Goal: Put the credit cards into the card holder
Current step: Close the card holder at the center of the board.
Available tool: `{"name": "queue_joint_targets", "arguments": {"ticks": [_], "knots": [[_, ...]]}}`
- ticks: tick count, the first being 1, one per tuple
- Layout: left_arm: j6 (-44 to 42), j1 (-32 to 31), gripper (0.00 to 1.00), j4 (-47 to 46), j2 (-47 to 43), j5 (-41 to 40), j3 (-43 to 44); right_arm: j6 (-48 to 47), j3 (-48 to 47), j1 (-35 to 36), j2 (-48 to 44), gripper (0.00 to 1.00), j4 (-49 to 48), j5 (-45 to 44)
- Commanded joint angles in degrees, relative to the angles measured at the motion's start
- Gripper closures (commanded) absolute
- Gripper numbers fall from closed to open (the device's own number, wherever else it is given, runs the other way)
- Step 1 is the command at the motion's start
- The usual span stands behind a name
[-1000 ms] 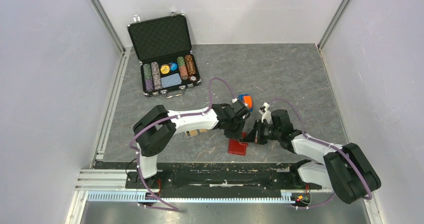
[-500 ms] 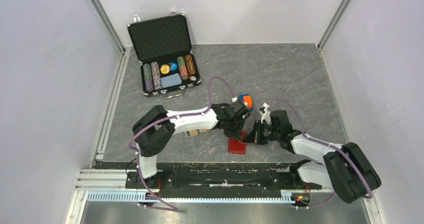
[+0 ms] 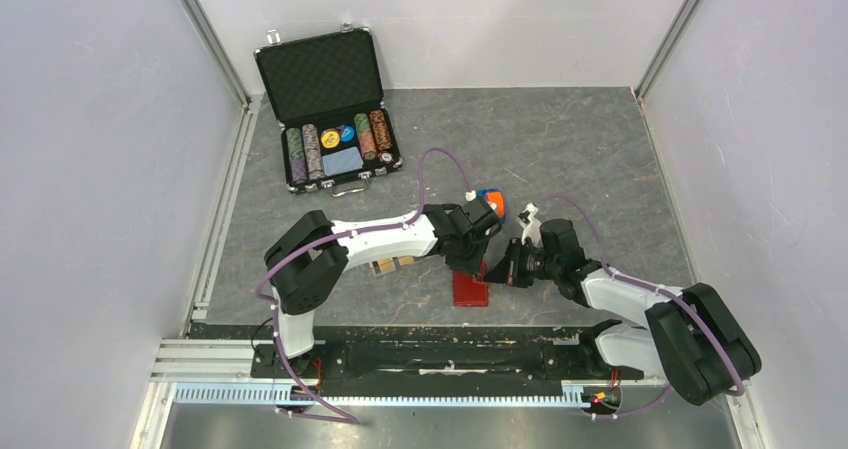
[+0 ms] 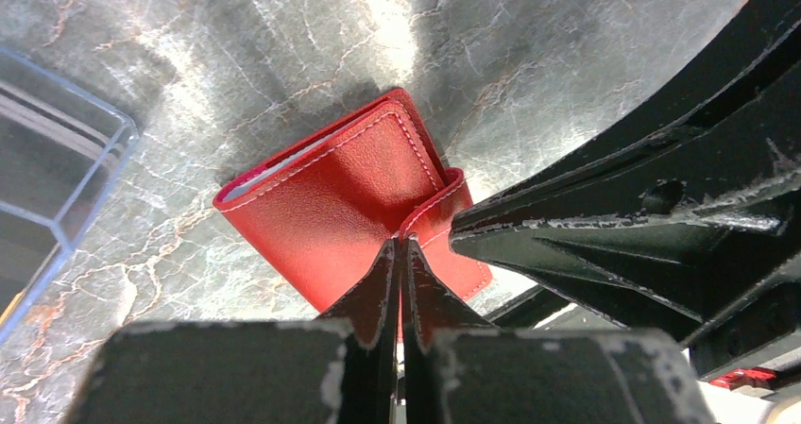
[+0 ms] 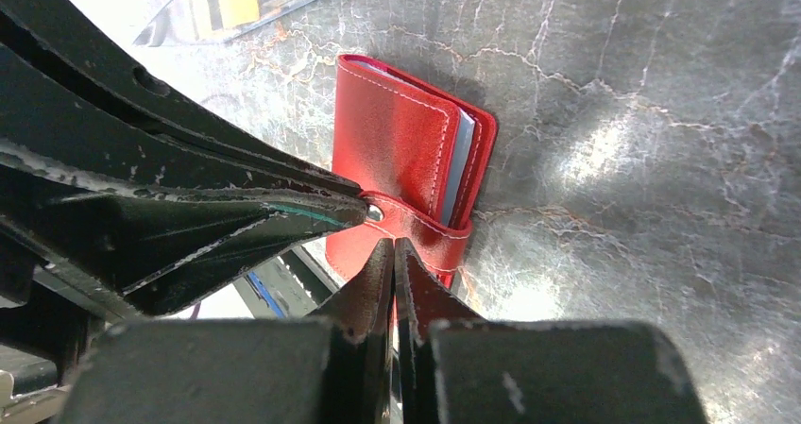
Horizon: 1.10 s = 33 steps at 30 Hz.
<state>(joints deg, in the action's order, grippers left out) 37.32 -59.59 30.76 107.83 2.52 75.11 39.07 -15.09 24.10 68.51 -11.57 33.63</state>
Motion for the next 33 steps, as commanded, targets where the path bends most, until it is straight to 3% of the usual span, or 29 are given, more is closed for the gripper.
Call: {"name": "queue_joint_targets", "arguments": {"ticks": [1, 33], "knots": [[-3.5, 0.2, 0.98, 1.5, -1.2, -2.3, 2.1, 0.6, -1.2, 0.6, 1.4, 1.00, -3.8, 0.5], [1.0, -0.1, 0.98, -0.7, 2.6, -0.6, -5.7, 3.6, -3.6, 3.1, 9.4, 1.00, -10.5, 0.6]]}}
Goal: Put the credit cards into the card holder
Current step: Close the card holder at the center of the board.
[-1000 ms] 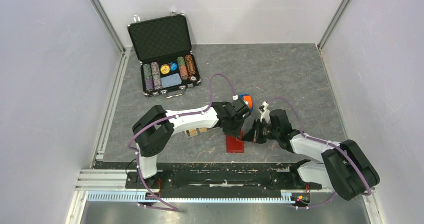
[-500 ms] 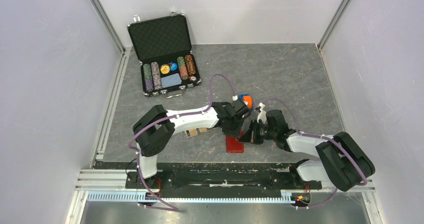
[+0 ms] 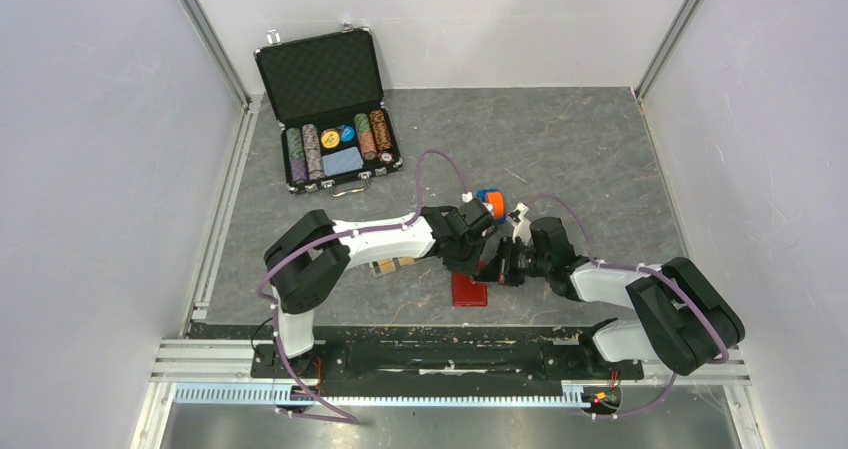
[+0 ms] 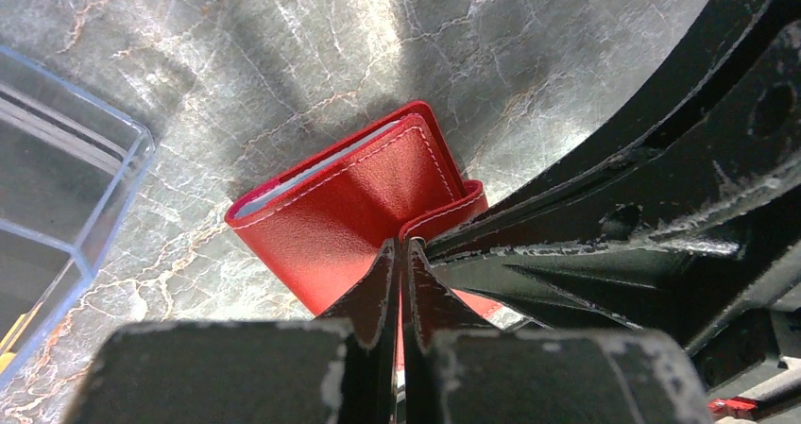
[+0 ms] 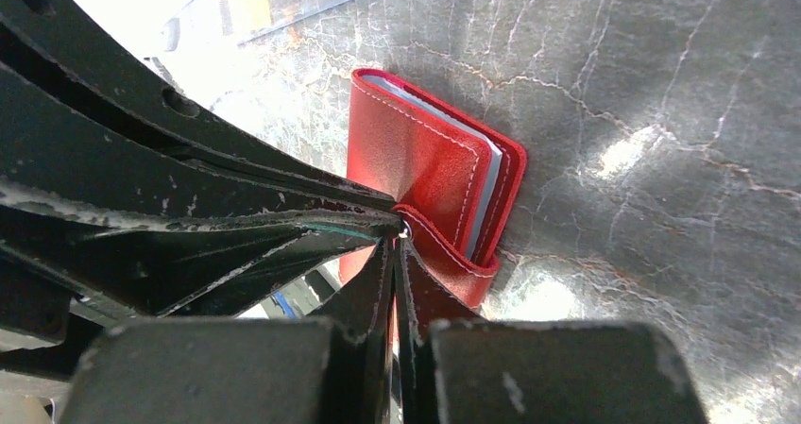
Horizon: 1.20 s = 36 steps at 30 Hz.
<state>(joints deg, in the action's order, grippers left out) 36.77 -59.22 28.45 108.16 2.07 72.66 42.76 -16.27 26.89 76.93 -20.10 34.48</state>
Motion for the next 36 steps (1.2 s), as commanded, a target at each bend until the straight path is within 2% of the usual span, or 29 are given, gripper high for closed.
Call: {"name": "queue_joint_targets", "arguments": {"ticks": [1, 12, 16, 25, 36], "knots": [[1.7, -0.5, 0.98, 1.6, 2.3, -0.2, -3.5, -0.7, -2.5, 0.3, 1.1, 1.00, -0.9, -0.6], [3.1, -1.3, 0.98, 1.7, 2.0, -1.1, -4.9, -5.4, -2.3, 1.4, 3.2, 1.00, 9.4, -6.2], [3.2, -1.5, 0.98, 1.7, 0.5, -1.5, -4.0, -4.1, -2.0, 1.4, 0.2, 1.00, 6.0, -4.6], [1.1, -1.5, 0.98, 6.2, -3.0, -3.8, 1.9, -3.2, -4.6, 1.4, -7.1, 0.99, 5.5, -5.8], [1.3, -1.7, 0.98, 6.4, -4.2, -3.1, 1.8, -2.9, -3.1, 1.5, -4.2, 1.00, 4.4, -3.7]]}}
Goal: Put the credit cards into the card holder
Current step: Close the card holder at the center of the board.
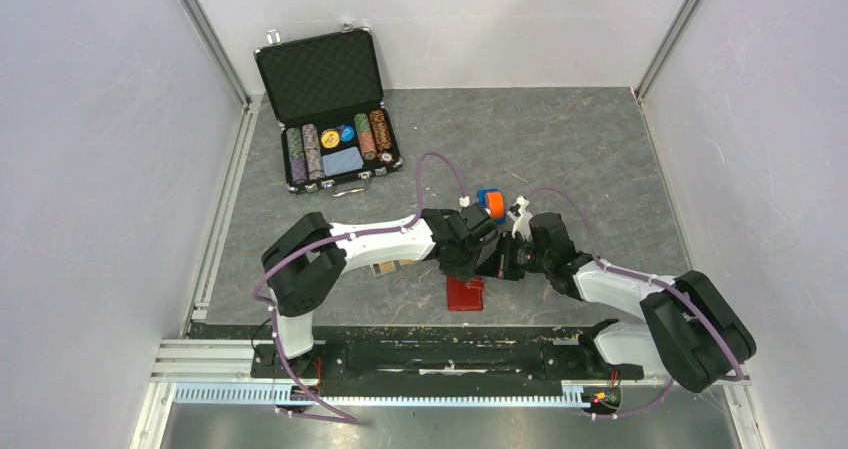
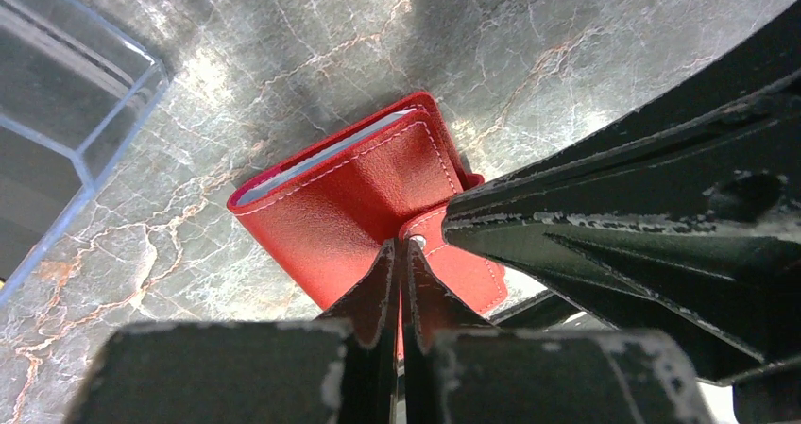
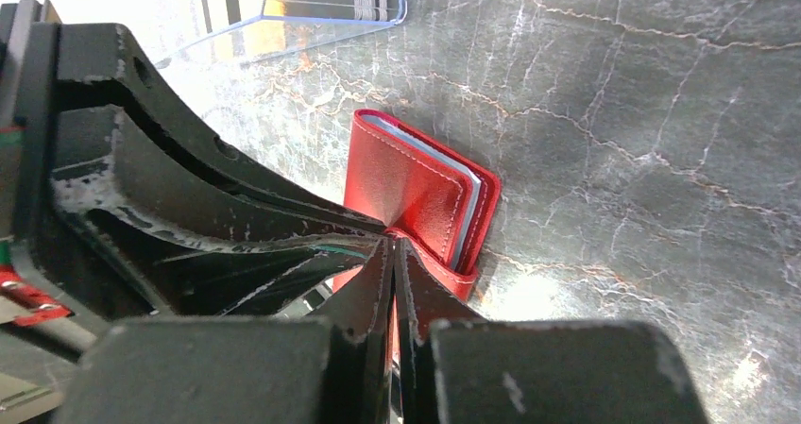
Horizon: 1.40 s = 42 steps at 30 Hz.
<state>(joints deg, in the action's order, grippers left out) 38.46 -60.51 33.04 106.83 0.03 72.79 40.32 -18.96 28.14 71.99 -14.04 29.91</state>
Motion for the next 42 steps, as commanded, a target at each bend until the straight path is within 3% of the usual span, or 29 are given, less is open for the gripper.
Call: {"name": "queue_joint_targets", "arguments": {"ticks": [1, 19, 27, 33, 42], "knots": [[-0.4, -0.5, 0.98, 1.8, -3.1, -1.0, 1.8, -0.4, -0.3, 0.2, 0.7, 1.00, -1.9, 1.0], [-1.1, -2.8, 0.95, 4.4, -1.6, -2.2, 1.8, -0.3, 1.8, 3.8, 3.1, 1.00, -4.3, 2.2], [-2.3, -3.1, 0.91, 6.4, -1.2, -6.8, 2.8, -1.0, 1.2, 4.6, 3.5, 1.00, -3.4, 1.4], [-3.4, -3.1, 0.98, 7.8, -3.0, -9.5, 4.8, -1.2, 0.6, 4.7, -0.3, 1.00, -1.4, 0.0], [-4.9, -3.2, 0.98, 9.4, -0.7, -8.4, 7.2, -0.7, 1.1, 4.9, -1.3, 1.00, -2.1, 0.2]]}}
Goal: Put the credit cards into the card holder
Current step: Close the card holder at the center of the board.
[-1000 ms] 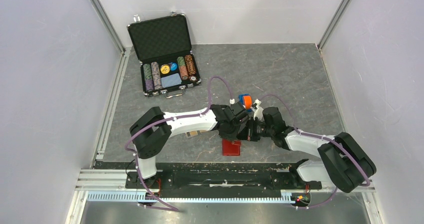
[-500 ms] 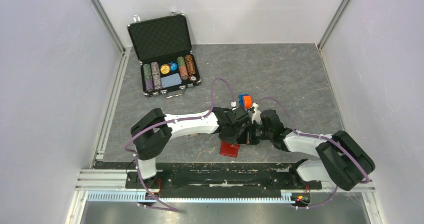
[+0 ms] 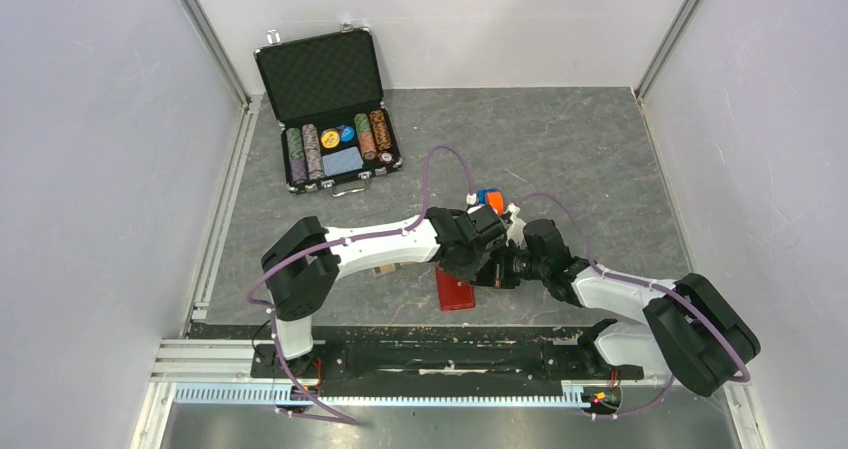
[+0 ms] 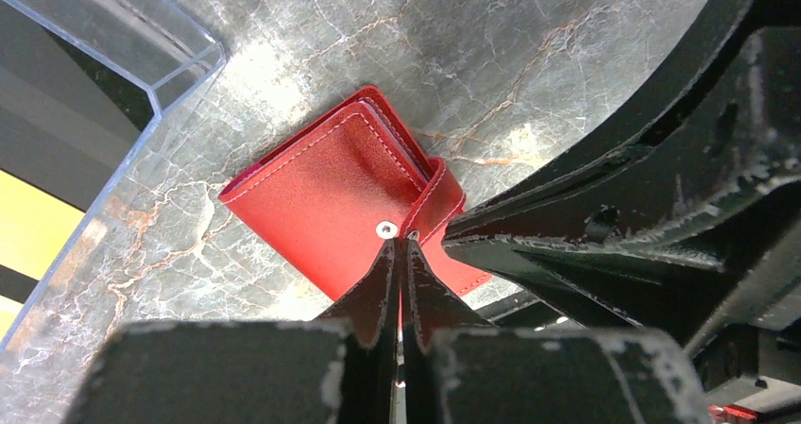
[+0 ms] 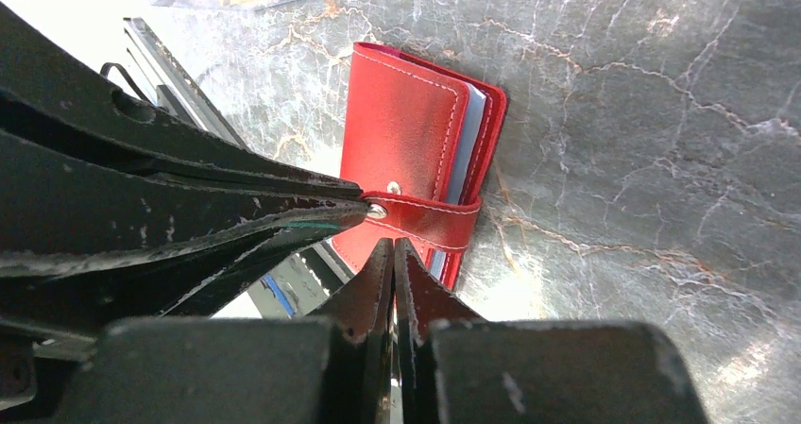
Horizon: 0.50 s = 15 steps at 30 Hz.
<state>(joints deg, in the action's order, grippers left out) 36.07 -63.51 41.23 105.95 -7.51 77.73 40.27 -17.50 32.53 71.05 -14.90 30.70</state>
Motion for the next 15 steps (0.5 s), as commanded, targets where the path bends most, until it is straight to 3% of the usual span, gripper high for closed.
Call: {"name": "queue_joint_targets", "arguments": {"ticks": [1, 15], "knots": [[-2.5, -0.2, 0.98, 1.4, 0.5, -0.7, 2.2, -0.6, -0.3, 0.5, 0.2, 1.00, -1.6, -0.5], [-2.0, -0.2, 0.98, 1.3, 3.2, 0.0, -0.5, 0.9, -2.6, 1.5, 5.5, 1.00, -5.6, -0.4]]}}
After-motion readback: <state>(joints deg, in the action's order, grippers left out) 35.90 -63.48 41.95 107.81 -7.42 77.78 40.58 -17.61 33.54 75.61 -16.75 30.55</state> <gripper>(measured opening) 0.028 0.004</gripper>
